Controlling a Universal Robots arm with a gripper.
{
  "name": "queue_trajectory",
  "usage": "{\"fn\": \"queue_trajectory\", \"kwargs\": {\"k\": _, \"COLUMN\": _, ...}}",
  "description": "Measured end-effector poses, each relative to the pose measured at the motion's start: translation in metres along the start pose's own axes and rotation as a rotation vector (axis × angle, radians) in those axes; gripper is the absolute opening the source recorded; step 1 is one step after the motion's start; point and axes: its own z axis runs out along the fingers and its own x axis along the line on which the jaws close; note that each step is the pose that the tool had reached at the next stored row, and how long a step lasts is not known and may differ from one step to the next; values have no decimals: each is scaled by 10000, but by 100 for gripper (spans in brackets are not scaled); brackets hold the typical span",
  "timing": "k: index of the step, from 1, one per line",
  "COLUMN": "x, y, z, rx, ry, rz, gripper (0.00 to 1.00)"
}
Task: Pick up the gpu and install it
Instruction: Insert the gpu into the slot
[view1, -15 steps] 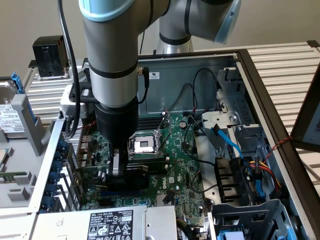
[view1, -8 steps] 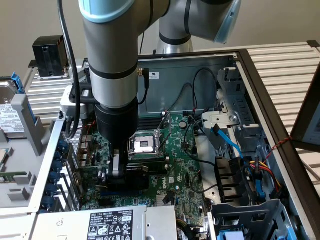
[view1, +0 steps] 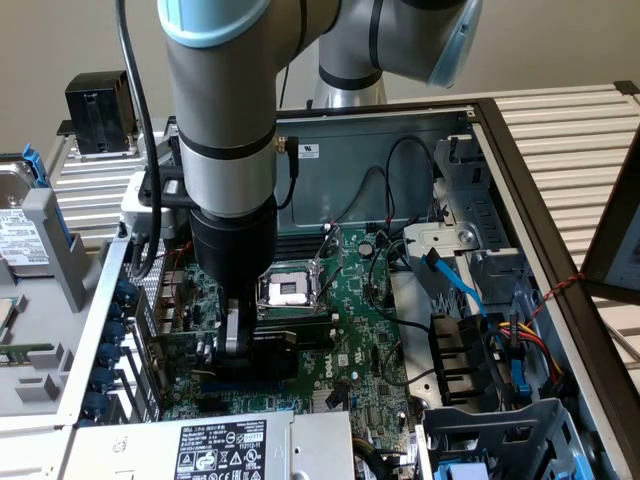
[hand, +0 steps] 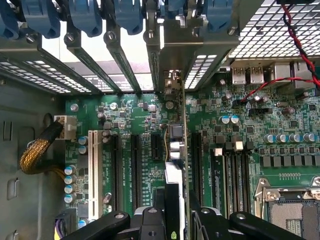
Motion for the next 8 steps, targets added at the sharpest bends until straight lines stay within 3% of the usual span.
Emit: {"fn": "queue_trajectory", "kwargs": {"k": 8, "x": 1, "y": 2, "z": 2, "rx": 0, "ry": -2, "rz": -2, "gripper": 28}}
